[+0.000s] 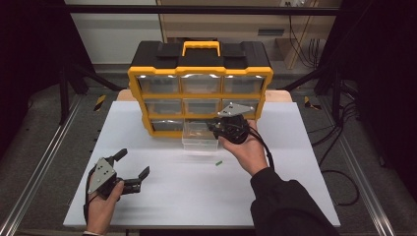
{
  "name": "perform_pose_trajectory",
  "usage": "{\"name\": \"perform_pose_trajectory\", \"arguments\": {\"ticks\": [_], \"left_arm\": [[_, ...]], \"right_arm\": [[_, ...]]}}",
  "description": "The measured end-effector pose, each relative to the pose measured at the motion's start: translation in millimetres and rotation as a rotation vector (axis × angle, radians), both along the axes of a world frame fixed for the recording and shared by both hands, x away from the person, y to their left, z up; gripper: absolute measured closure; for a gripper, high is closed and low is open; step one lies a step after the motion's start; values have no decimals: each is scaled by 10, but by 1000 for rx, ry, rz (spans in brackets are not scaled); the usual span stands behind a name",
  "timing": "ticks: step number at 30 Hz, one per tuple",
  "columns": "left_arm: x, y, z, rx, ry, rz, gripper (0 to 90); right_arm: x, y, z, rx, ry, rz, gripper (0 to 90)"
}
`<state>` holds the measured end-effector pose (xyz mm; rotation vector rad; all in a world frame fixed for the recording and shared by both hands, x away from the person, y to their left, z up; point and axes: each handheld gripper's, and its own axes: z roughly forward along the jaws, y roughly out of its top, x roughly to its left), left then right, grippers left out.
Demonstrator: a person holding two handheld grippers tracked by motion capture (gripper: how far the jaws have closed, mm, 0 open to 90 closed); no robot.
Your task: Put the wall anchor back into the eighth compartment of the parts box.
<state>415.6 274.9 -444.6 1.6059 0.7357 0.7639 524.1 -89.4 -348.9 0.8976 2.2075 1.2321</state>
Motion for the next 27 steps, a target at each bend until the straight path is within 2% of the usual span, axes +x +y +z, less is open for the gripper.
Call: {"name": "perform_pose_trajectory", "arguments": {"ticks": [13, 20, 27], "left_arm": [[1, -4, 0, 6, 1, 3, 9], [15, 0, -10, 2, 4, 3, 10], [10, 5, 1, -2, 0, -4, 9]], "right_arm": [[102, 137, -92, -17, 25, 5, 647], [63, 131, -43, 2, 13, -13, 528], [-21, 84, 2, -31, -7, -44, 345]]}}
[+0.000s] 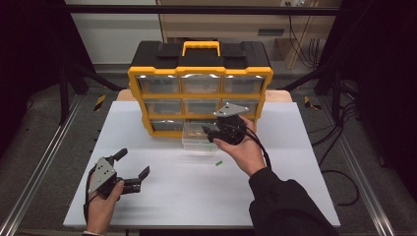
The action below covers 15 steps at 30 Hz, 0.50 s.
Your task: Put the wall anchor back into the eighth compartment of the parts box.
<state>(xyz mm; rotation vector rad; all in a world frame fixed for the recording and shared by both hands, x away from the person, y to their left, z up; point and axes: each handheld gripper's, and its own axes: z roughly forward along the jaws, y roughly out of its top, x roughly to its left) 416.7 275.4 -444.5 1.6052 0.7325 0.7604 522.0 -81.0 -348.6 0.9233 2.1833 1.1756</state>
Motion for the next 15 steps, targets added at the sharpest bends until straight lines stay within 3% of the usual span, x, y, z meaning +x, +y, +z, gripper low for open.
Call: {"name": "perform_pose_trajectory", "arguments": {"ticks": [5, 15], "left_arm": [[0, 3, -1, 2, 0, 4, 9], [3, -17, -13, 8, 5, 3, 9]], "right_arm": [[-76, -64, 23, 1, -4, -14, 217], [-235, -170, -91, 8, 20, -18, 134]]}}
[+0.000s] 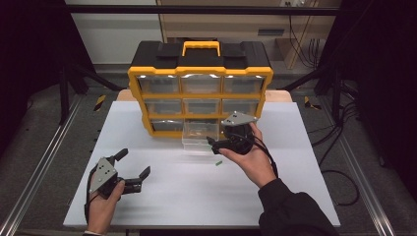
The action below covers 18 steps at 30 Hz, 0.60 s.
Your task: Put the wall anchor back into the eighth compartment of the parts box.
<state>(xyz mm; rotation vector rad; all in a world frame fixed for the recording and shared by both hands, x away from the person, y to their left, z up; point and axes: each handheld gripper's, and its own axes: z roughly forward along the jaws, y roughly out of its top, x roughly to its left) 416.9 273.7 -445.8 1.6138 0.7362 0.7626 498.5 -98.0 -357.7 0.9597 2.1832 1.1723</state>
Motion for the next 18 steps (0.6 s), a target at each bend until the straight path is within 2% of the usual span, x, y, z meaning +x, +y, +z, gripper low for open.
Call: {"name": "perform_pose_trajectory", "arguments": {"ticks": [6, 11, 18], "left_arm": [[-6, 3, 6, 2, -4, 5, 9], [2, -3, 1, -4, -1, 3, 9], [-3, 5, 0, -7, 0, 6, 9]], "right_arm": [[-38, -47, -128, -8, 17, 7, 113], [-79, -64, -189, -48, 14, -8, 108], [-126, -122, -266, -53, 32, -4, 100]]}}
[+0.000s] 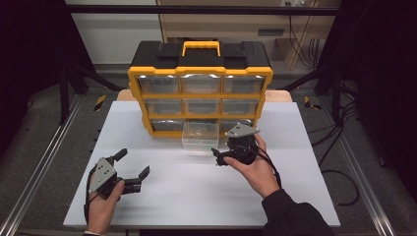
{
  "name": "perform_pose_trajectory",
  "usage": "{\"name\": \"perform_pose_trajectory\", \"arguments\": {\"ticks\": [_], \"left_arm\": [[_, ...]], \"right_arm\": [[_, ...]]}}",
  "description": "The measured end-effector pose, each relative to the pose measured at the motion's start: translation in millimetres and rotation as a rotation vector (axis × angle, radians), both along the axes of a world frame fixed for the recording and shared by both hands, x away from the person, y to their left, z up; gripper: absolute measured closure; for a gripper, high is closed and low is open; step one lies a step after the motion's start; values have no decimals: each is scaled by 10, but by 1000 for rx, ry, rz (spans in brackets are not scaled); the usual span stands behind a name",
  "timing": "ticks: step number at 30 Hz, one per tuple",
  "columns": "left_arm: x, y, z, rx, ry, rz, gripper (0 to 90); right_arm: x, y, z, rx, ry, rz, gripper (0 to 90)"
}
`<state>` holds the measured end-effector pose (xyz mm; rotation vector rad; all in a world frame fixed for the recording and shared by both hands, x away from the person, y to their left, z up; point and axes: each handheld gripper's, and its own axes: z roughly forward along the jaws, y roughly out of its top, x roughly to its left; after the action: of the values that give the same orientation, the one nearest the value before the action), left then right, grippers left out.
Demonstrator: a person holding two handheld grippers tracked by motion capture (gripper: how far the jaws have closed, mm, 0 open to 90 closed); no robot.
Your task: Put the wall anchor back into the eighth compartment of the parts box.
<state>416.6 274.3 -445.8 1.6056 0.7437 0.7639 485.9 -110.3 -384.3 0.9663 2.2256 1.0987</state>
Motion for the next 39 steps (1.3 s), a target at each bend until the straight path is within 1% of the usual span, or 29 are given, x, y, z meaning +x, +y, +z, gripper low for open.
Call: {"name": "perform_pose_trajectory", "arguments": {"ticks": [5, 6, 7, 11, 13, 14, 15, 16, 17, 18, 21, 22, 23, 24, 28, 35, 36, 39], "left_arm": [[-3, -4, 1, 5, 0, -1, 9], [-4, -3, 3, 4, -1, -2, 9], [-5, -3, 2, 2, -2, -2, 9], [-9, -1, 6, 1, -4, -2, 9], [-7, 2, 6, -2, -4, -1, 9], [-6, 2, 4, -2, -3, -1, 9], [-5, 1, 4, 0, -3, -1, 9], [-6, 0, 5, 0, -4, -1, 9], [-6, -1, 6, 1, -4, -1, 9], [-5, 0, 5, 2, -4, -1, 9], [-4, 0, 2, 1, -2, 0, 9], [-5, 1, 4, 0, -3, 0, 9], [-8, 2, 6, 0, -4, 0, 9], [-10, 4, 7, 0, -5, 0, 9], [-7, 7, 7, -2, -5, 1, 9], [-9, 8, 13, -2, -6, -1, 9], [-10, 8, 13, -2, -6, -2, 9], [-12, 10, 14, -3, -7, -1, 9]], "right_arm": [[-12, -44, -24, 4, 6, -4, 97], [-24, -45, -29, 10, 17, -11, 96], [-21, -55, -41, 5, 5, -4, 96], [-42, -66, -95, 17, 30, -18, 93], [-43, -80, -125, 17, 30, -13, 92], [-49, -78, -135, 18, 40, -17, 91], [-44, -82, -149, 11, 37, -10, 89], [-52, -77, -151, 16, 49, -15, 87], [-47, -83, -162, 10, 38, -7, 87], [-55, -76, -163, 17, 52, -13, 87], [-53, -75, -193, 18, 65, -9, 89], [-47, -80, -205, 10, 66, -4, 89], [-52, -72, -214, 16, 76, -11, 90], [-47, -76, -225, 9, 72, -5, 90], [-58, -66, -258, 7, 84, -5, 88], [-45, -68, -365, -6, 101, -1, 87], [-49, -64, -389, -8, 110, -3, 87], [-51, -56, -426, -12, 119, 0, 86]]}}
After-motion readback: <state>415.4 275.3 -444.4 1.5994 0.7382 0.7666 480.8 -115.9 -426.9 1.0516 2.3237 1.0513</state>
